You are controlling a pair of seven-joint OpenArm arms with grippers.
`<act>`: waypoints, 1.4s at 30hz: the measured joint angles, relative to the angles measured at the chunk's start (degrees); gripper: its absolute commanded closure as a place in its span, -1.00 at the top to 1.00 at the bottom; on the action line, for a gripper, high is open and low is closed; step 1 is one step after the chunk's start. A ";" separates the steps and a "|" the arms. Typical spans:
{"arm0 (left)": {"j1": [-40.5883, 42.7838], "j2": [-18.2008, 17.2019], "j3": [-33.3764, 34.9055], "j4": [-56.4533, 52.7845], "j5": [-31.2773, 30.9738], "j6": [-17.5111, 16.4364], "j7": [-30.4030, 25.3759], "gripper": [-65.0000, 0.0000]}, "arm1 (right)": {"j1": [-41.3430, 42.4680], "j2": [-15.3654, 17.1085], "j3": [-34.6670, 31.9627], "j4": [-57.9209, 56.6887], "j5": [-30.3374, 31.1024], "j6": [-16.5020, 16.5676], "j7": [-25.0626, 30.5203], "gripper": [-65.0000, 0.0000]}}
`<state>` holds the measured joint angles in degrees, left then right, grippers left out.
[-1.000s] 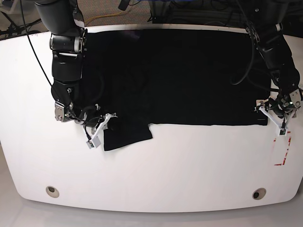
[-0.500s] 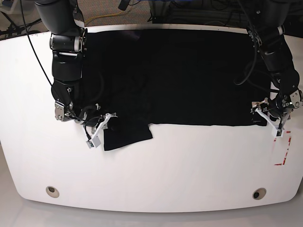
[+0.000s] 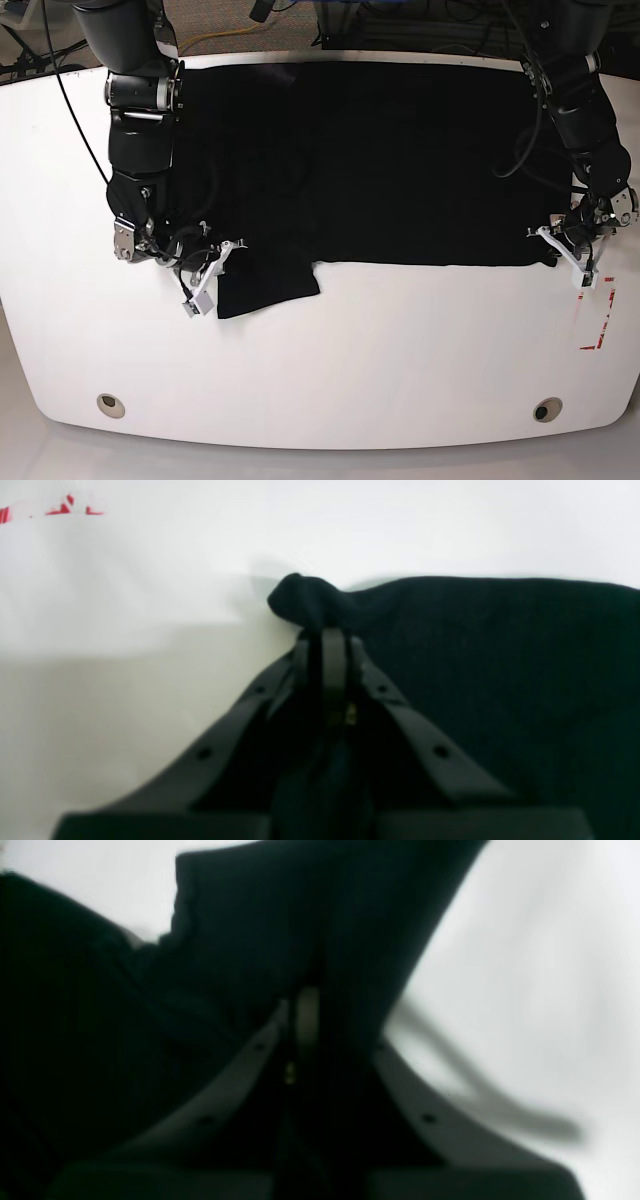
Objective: Fold the T-shirt properly
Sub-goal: 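Grasp the shirt's loose edge with both grippers away from the robot, then fold the grasped edge over toward the robot with both grippers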
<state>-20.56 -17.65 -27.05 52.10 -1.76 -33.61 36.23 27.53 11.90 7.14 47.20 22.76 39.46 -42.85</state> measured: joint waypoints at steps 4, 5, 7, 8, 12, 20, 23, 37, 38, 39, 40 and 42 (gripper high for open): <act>1.40 0.33 0.04 4.83 0.74 -5.33 2.21 -1.00 | 0.22 0.20 0.11 5.70 0.13 0.00 -2.71 -1.00; 1.90 0.59 -0.02 6.51 0.83 -6.21 2.62 -1.00 | 0.22 0.17 0.11 7.32 0.00 0.02 -3.82 -1.00; 2.97 1.36 -0.24 10.60 0.90 -6.23 3.17 -1.00 | 0.22 0.17 0.09 10.78 0.04 0.04 -5.99 -1.00; 3.65 1.73 -0.22 12.92 0.87 -6.32 3.19 -1.00 | 0.20 0.20 0.15 12.39 0.17 0.22 -7.08 -1.00; 6.84 3.02 -0.20 21.79 0.61 -6.34 2.95 -1.00 | -1.38 1.38 0.20 19.69 0.83 0.24 -11.63 -1.00; 13.92 3.93 -0.15 34.12 0.44 -6.58 6.25 -1.00 | -5.99 2.23 7.80 34.99 0.63 0.44 -22.16 -1.00; 16.57 3.96 -0.11 37.94 0.31 -6.60 6.60 -1.00 | -8.74 3.21 7.80 39.06 1.33 0.50 -22.38 -1.00; 31.08 6.03 -0.13 51.30 0.39 -6.78 6.80 -1.00 | -29.29 4.00 12.04 62.45 1.16 0.61 -28.00 -1.00; 31.74 6.05 -0.13 51.30 0.37 -6.78 6.86 -1.00 | -30.91 4.09 12.04 63.52 0.94 0.61 -28.15 -1.00; 32.28 6.05 -0.09 51.30 0.42 -6.80 6.91 -1.00 | -32.44 4.04 12.02 64.28 1.01 0.61 -28.11 -1.00; 32.96 6.08 -0.11 51.32 0.37 -6.78 6.88 -1.00 | -34.14 3.87 11.89 65.07 1.31 0.61 -28.11 -1.00; 33.73 5.99 -0.11 51.32 0.37 -6.75 6.82 -1.00 | -36.52 3.65 12.35 66.01 1.97 0.63 -27.98 -1.00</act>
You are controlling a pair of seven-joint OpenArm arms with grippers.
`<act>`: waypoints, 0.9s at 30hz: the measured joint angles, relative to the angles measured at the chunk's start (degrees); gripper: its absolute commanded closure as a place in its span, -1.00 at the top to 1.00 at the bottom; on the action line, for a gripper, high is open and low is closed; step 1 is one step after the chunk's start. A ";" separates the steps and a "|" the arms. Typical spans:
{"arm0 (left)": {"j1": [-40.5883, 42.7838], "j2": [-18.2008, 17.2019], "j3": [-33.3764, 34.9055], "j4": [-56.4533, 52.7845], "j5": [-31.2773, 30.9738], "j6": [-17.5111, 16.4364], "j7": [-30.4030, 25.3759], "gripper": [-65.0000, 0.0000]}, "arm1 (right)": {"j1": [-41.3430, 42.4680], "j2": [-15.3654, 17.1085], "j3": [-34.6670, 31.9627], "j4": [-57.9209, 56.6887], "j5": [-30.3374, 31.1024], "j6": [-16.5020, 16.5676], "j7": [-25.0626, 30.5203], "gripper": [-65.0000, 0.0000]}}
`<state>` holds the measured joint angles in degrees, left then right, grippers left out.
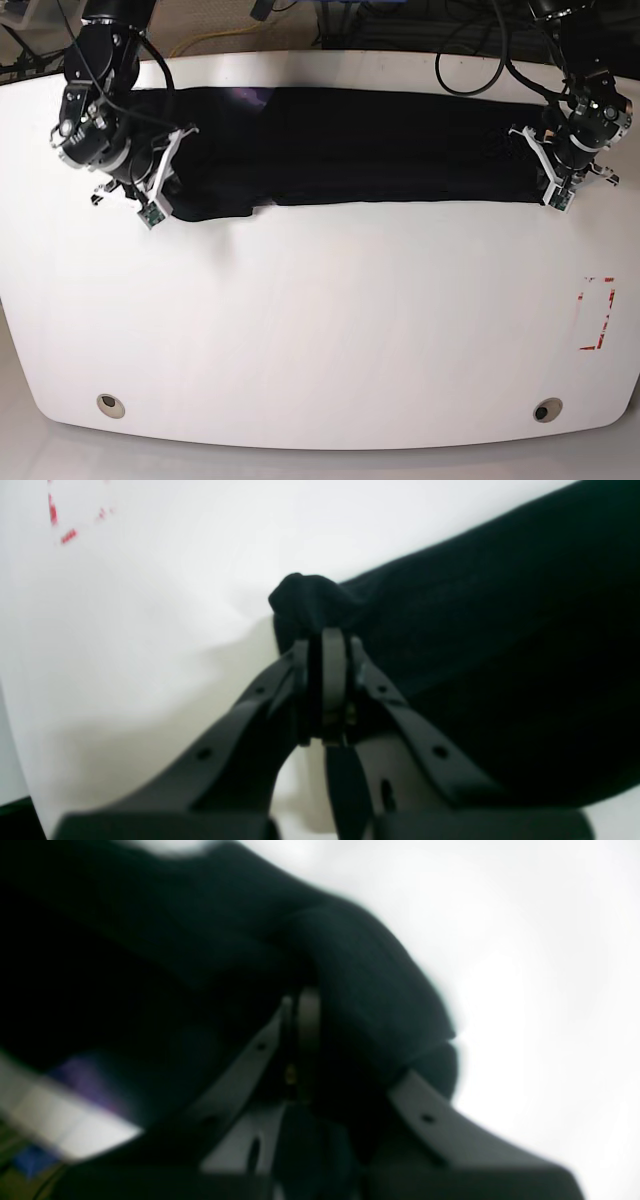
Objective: Fold the T-shirt properly
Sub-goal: 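Fold the grasped edge over toward the robot with both grippers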
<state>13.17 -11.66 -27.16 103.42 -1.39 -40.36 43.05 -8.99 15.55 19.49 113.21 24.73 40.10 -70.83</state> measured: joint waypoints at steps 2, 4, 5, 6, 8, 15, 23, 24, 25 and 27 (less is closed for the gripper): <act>0.76 0.02 0.02 -0.02 0.04 -0.02 0.09 -1.00 | -3.17 -0.70 2.64 0.57 3.32 -0.04 -0.15 -1.00; 1.36 -0.11 -0.02 0.00 0.09 0.00 0.09 -1.00 | -5.29 -1.11 5.18 0.57 7.17 -0.04 -0.52 -1.00; 1.62 -0.15 0.02 -0.02 0.07 0.00 0.11 -1.00 | -6.40 -1.14 6.43 0.55 8.90 -0.09 -0.98 -1.00; 1.81 -0.15 0.00 0.00 0.00 0.00 0.09 -1.00 | -7.10 -1.14 7.39 0.52 9.81 -0.04 -1.25 -1.00; 2.45 -0.17 0.02 0.02 0.00 -0.02 -0.20 -1.00 | -8.46 -1.51 8.39 0.52 10.05 -0.04 -1.31 -0.99; 4.11 -0.26 0.11 -0.09 0.24 0.00 -0.09 -0.37 | -11.65 -3.21 8.79 -0.33 10.08 -0.15 -1.29 0.29; 3.45 -2.23 0.04 -0.09 0.24 0.02 8.15 0.25 | -13.25 -3.30 16.37 0.07 10.34 -0.22 -1.31 0.95; 3.10 -2.21 -0.15 0.13 0.26 0.02 8.50 0.24 | -13.44 -3.32 17.53 0.42 10.21 -0.20 -1.38 0.95; 2.89 -2.16 -0.24 0.55 0.26 0.07 8.66 0.23 | -13.53 -3.39 18.60 0.57 10.64 -0.15 -1.49 0.95; 2.27 -2.05 -0.90 2.73 -0.59 -0.02 8.33 0.23 | -13.64 -3.45 21.09 0.72 14.21 -0.20 -1.46 0.95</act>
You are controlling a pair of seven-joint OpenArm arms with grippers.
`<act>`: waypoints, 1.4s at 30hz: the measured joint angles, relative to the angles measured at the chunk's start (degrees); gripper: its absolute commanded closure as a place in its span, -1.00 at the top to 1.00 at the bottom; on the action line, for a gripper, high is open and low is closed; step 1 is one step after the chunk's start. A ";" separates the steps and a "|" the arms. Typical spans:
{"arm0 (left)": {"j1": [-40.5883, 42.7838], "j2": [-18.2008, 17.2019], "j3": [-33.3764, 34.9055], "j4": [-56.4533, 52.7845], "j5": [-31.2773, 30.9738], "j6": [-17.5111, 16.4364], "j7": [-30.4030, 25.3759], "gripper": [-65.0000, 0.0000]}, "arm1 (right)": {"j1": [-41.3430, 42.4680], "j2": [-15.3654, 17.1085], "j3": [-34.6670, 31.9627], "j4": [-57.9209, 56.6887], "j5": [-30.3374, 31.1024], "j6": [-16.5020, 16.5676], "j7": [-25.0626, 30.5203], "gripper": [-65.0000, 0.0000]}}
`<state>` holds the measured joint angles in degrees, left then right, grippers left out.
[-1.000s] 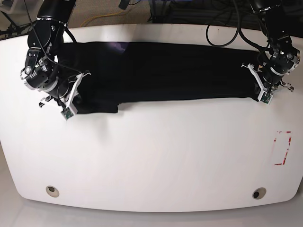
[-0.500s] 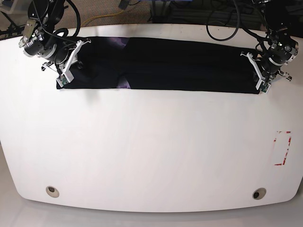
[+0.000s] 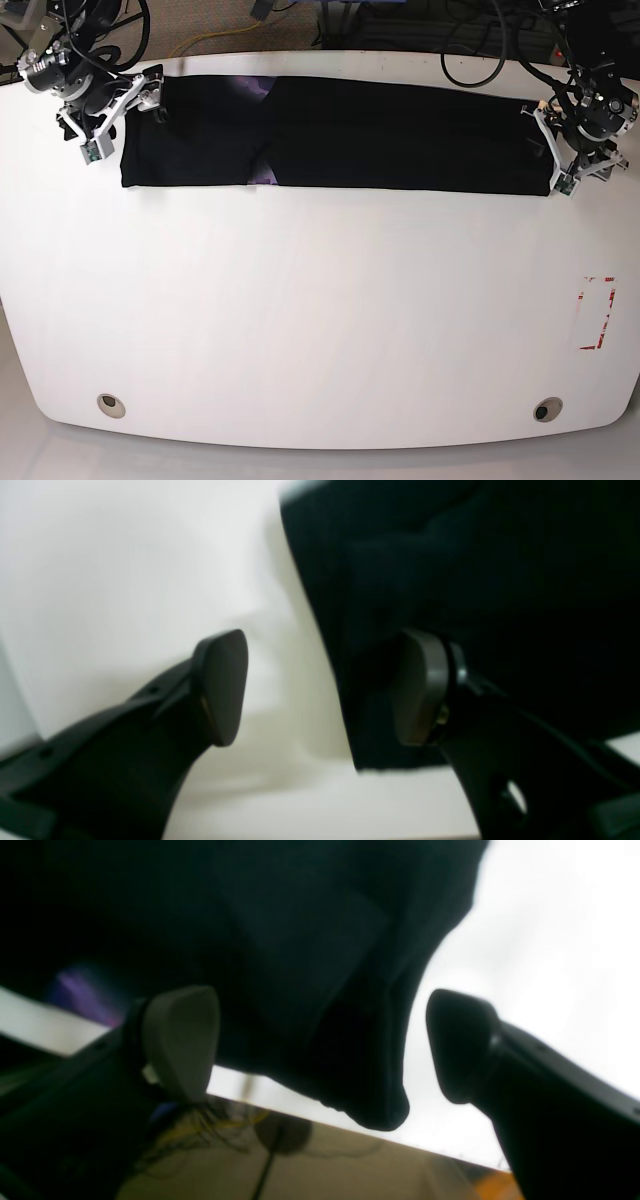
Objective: Fold the T-shirt properly
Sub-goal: 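Fold the grasped edge over toward the robot with both grippers, then release and regrasp the folded strip's ends with both grippers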
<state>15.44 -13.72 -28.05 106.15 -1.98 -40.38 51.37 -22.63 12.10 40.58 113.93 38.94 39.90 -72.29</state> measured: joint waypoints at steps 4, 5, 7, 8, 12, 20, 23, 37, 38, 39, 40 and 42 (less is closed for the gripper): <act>-1.22 0.02 -2.34 2.49 0.68 0.04 -0.33 0.23 | 0.02 0.31 3.76 0.04 8.90 -0.02 0.07 0.95; -1.57 0.20 -2.34 2.45 0.81 0.11 0.07 0.23 | 0.02 0.37 3.85 0.04 9.99 -0.02 0.04 0.95; -2.75 1.84 -2.47 2.38 0.81 0.26 0.24 0.23 | 0.04 0.35 3.48 0.02 13.49 0.02 0.00 0.84; -3.23 2.78 -2.29 2.34 0.81 0.26 0.22 0.23 | 0.17 0.07 2.54 0.02 14.32 0.02 0.09 0.76; -4.07 5.73 -1.14 2.01 0.63 0.22 -0.24 0.22 | 0.61 -0.24 -4.37 -0.33 13.81 0.02 0.13 0.08; -3.69 7.69 5.29 -2.34 8.26 0.00 -0.42 0.22 | 3.82 -6.01 -9.16 -4.22 -3.21 0.20 0.44 -0.74; -2.99 7.76 5.05 -3.98 8.63 0.07 -0.37 0.22 | 6.80 -7.17 -8.94 -7.63 -12.92 -0.24 0.50 -0.64; -9.64 7.67 5.46 -16.57 5.90 0.44 -7.26 0.23 | 23.26 -2.21 -9.14 -26.53 -23.17 0.52 8.83 -0.61; -9.90 7.82 5.31 -15.80 5.57 0.44 -6.27 0.23 | 23.78 -2.08 -9.14 -26.56 -23.74 0.42 8.79 -0.61; -9.92 7.98 5.01 -15.15 5.07 0.42 -5.09 0.23 | 24.04 -1.95 -9.14 -26.51 -23.76 0.31 8.61 -0.61; -9.88 8.20 4.31 -14.16 3.72 0.42 -3.78 0.24 | 24.44 -1.81 -9.14 -26.47 -23.96 0.17 8.66 -0.61; -9.66 8.31 2.08 -11.96 -0.35 0.17 0.28 0.29 | 24.81 -1.68 -9.14 -26.34 -24.11 0.17 8.66 -0.61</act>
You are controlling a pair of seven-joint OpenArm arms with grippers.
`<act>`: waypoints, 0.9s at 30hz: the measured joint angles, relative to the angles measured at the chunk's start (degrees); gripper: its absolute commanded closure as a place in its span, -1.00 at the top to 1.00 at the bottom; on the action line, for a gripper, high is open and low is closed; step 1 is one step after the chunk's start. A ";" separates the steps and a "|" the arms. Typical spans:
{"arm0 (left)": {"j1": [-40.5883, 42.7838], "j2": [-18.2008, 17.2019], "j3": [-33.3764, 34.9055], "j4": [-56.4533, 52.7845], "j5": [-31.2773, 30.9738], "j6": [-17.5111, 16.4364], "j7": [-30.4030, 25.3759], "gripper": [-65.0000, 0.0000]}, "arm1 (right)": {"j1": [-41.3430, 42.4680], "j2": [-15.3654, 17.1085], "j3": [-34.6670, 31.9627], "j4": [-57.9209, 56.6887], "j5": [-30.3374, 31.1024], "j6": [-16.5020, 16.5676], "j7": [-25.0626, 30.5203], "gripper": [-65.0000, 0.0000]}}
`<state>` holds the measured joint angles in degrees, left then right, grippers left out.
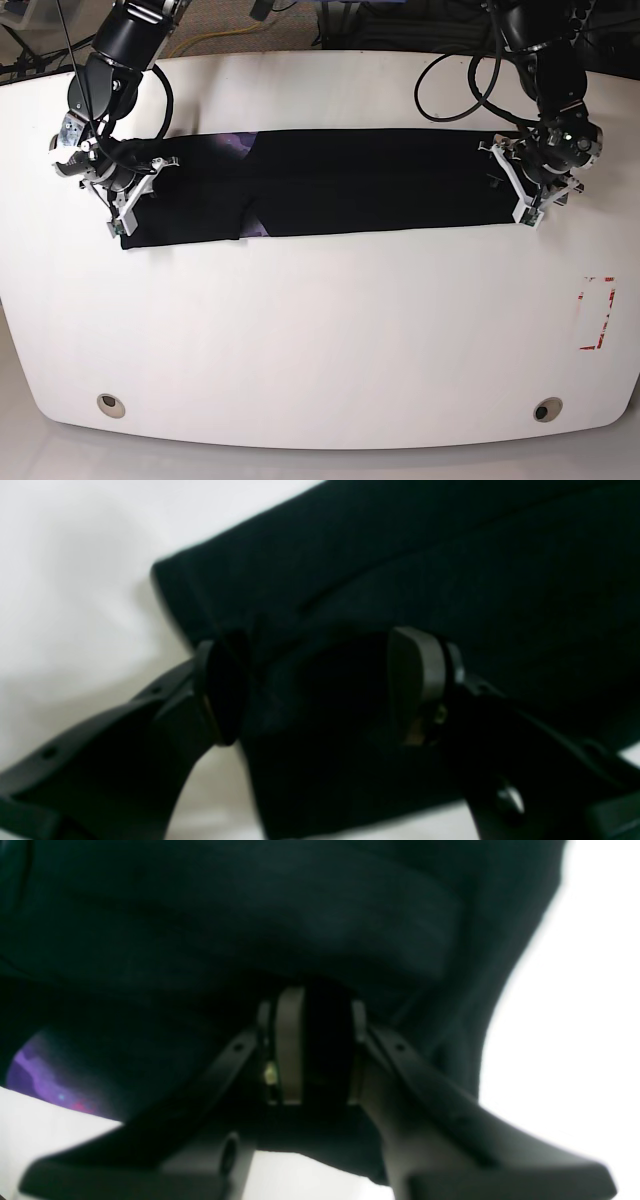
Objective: Fold the T-shirt properly
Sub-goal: 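Release and regrasp the folded strip's ends with both grippers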
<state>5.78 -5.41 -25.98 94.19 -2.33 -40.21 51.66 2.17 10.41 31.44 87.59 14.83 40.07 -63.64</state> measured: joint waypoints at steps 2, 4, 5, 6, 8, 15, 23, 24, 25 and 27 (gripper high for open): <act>0.22 -0.09 -1.97 2.47 -4.61 0.11 2.05 0.41 | 0.26 0.09 0.00 -0.02 -0.28 -0.07 -0.37 -0.61; 0.22 -0.33 -3.76 4.00 -9.07 0.13 3.21 0.54 | 0.26 0.07 0.00 0.00 -0.44 -0.11 -0.48 -0.61; 0.07 -0.37 -5.42 4.39 -11.78 0.11 3.54 0.58 | 0.28 0.04 -0.02 -0.02 -0.44 -0.11 -0.68 -0.61; -0.17 -0.31 -7.69 4.46 -14.45 0.07 4.74 0.60 | 0.24 -0.02 -0.04 -0.02 -0.39 -0.09 -1.14 -0.61; -0.39 -0.33 -11.06 4.44 -17.55 0.09 6.91 0.65 | 0.22 -0.09 0.00 -0.02 -0.26 -0.07 -1.49 -0.61; 0.09 -2.01 -15.91 -2.10 -25.22 0.28 9.70 0.69 | -1.60 -0.42 0.04 0.00 -0.02 -0.04 -1.29 -0.62; 0.04 -3.37 -14.73 -9.11 -29.92 0.33 9.16 0.69 | -2.25 -0.31 0.07 0.09 0.42 -0.09 -0.68 -0.62; -0.04 -3.41 -13.53 -9.97 -30.73 0.28 8.87 0.69 | -2.32 -0.26 0.09 0.09 0.42 0.00 -0.66 -0.62; -0.13 -3.52 -12.70 -10.64 -31.71 0.28 8.28 0.69 | -2.32 -0.24 0.11 0.09 0.44 -0.02 -0.66 -0.62; -1.66 -3.43 -10.51 -12.15 -32.26 0.26 7.45 0.69 | -2.32 -0.28 0.09 0.09 0.37 -0.02 -0.68 -0.62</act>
<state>4.12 -8.84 -36.49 82.04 -34.59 -39.94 59.11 -0.14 10.13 31.53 87.68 15.20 40.05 -64.31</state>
